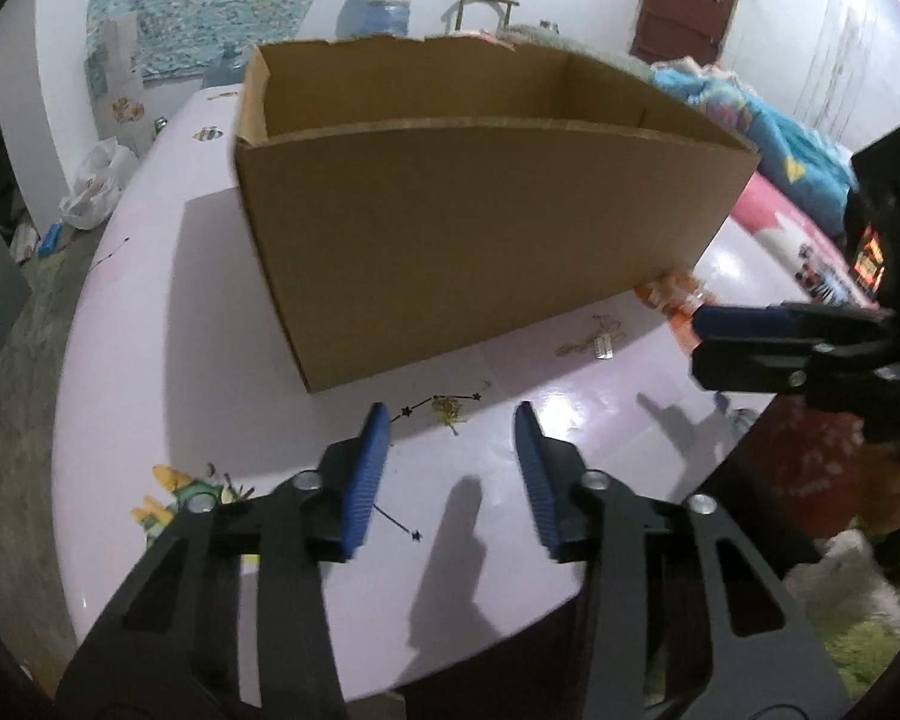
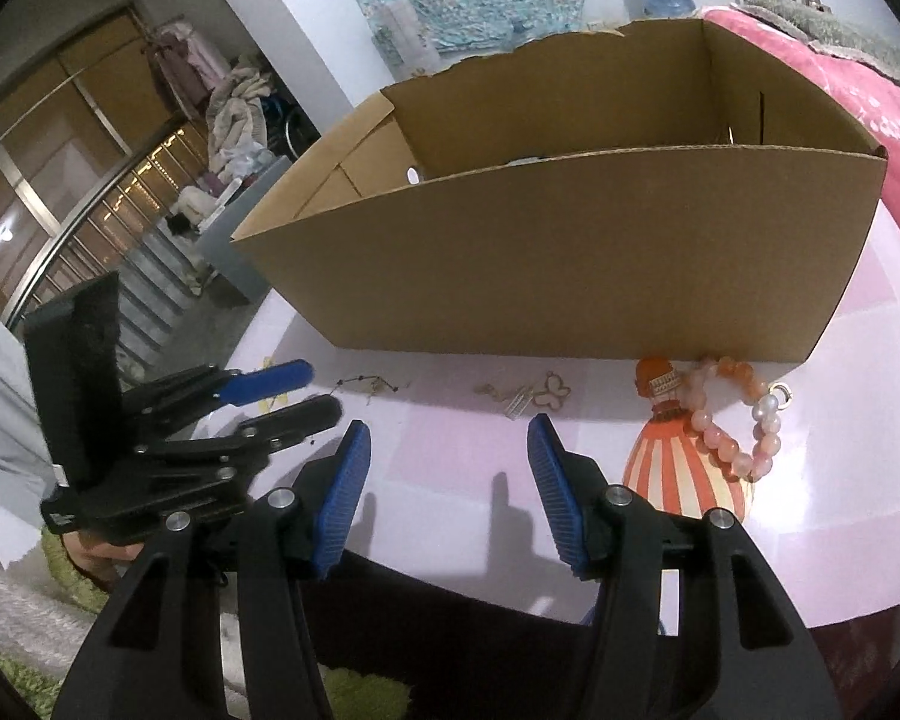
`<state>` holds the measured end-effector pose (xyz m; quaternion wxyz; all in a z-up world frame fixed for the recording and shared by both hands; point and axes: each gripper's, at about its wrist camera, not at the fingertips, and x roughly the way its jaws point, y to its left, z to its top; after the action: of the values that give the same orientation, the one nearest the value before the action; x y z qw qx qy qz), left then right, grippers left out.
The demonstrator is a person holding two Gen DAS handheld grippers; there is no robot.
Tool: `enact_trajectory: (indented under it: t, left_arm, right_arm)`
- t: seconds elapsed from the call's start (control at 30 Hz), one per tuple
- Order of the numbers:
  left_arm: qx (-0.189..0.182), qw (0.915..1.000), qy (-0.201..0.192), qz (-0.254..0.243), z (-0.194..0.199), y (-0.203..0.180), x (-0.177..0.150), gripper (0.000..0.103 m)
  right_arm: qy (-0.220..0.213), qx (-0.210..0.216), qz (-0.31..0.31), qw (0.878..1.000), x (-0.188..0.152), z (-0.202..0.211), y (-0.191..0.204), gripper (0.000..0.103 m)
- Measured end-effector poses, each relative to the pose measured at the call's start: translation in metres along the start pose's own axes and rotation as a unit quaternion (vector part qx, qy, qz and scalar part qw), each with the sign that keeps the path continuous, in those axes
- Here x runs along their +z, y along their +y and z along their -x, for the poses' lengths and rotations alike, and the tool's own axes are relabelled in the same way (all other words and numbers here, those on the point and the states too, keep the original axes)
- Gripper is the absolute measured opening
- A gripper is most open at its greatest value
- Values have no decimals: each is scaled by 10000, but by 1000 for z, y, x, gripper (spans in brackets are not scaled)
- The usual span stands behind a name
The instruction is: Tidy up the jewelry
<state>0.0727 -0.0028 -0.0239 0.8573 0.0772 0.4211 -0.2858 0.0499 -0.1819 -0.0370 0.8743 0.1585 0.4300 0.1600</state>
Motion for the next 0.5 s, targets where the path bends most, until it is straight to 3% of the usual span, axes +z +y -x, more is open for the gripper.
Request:
enact_trajectory:
  t: [0.2, 0.33, 0.5]
  left_arm:
    - [125, 9993, 211, -287, -20, -5, 2, 23]
    - [303, 9977, 170, -586, -24, -14, 3, 21]
    - [330, 9970, 87, -694, -26, -18, 2, 6]
  right_arm:
    - [47, 7, -105, 9999, -3, -4, -3, 53]
    - [60, -42, -126, 9999, -2, -7, -3, 54]
    - [62, -102, -111, 9999, -1, -9, -2, 53]
